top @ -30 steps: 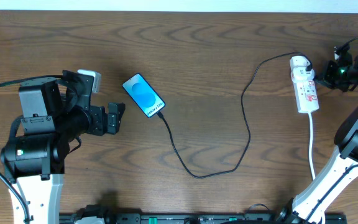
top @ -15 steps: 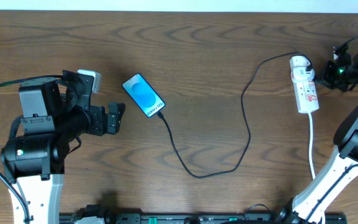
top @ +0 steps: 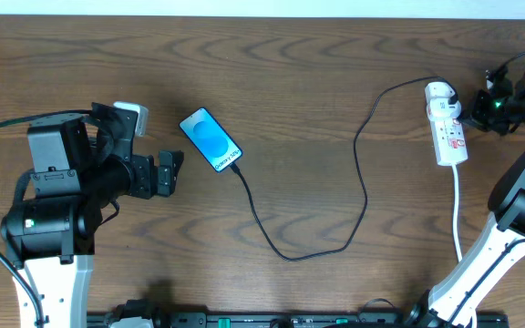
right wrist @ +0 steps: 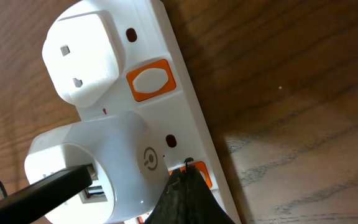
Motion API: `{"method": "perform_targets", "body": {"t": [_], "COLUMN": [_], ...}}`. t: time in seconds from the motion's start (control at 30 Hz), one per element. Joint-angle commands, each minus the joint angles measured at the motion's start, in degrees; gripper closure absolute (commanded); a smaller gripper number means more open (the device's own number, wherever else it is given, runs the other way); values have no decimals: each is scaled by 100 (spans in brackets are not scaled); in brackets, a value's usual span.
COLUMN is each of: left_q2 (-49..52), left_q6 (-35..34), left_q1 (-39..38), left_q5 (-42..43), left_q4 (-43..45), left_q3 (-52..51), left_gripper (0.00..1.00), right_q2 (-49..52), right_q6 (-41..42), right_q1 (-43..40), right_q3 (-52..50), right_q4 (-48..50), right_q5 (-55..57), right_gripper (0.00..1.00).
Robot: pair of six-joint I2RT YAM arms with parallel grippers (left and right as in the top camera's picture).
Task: Plug charger to phone and switch on socket
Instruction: 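Press down the orange switch beside the plugged adapter with the right gripper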
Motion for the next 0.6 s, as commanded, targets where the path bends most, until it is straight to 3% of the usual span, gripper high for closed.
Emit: {"method": "perform_targets", "body": {"t": [0.0,0.2,0.57], "left_q2": [22,22,22], "left_q6": [94,94,94], "left_q1": [24,24,24], "left_q5": [52,52,52], "left_q4": [2,2,2], "left_q3": [15,15,15], "left_gripper": [3,2,2], "right_q2": [160,184,190], "right_q6": [-79,-46,887], "right_q1": [116,179,212], "right_q3": [-52,-52,-52], "right_q4": [-50,-66,-28], "right_q5": [-127,-118,44], "right_gripper": [99,99,99]}}
